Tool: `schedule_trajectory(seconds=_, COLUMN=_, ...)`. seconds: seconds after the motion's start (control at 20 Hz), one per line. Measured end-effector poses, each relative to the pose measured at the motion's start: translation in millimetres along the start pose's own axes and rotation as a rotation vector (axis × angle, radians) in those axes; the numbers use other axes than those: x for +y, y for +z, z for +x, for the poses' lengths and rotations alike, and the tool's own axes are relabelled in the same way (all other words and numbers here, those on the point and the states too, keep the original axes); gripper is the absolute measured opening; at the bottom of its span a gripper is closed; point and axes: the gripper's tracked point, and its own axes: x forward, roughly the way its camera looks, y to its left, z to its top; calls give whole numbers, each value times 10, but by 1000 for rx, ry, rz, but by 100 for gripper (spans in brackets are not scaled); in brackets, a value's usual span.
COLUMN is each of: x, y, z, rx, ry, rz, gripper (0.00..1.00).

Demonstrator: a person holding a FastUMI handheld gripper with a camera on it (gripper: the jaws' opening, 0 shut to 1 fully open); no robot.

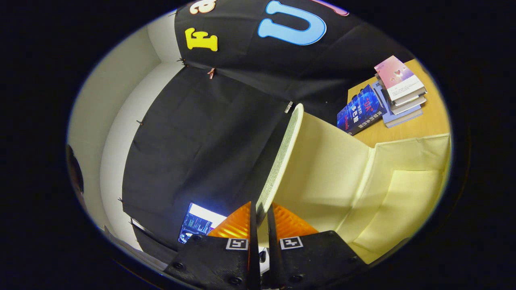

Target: Open the storage box then place both shoes into the box .Put the left shoe in first, then the right shoe, with the right side of both shoes facing outward in a uniform manner.

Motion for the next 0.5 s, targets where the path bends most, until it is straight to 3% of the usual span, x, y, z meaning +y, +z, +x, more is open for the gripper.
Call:
schedule_trajectory(seconds=0.15, x=-63, y=-17, z=63, rx=13, ry=-15, rz=0, gripper=30)
schedule_trajectory(seconds=0.3, x=-155, y=-30, z=54, rx=16, ry=-43, rz=-23, gripper=68)
schedule_trajectory(seconds=0.5, x=-241, y=-46, z=-75, rx=26, ry=-78, rz=-35, gripper=86)
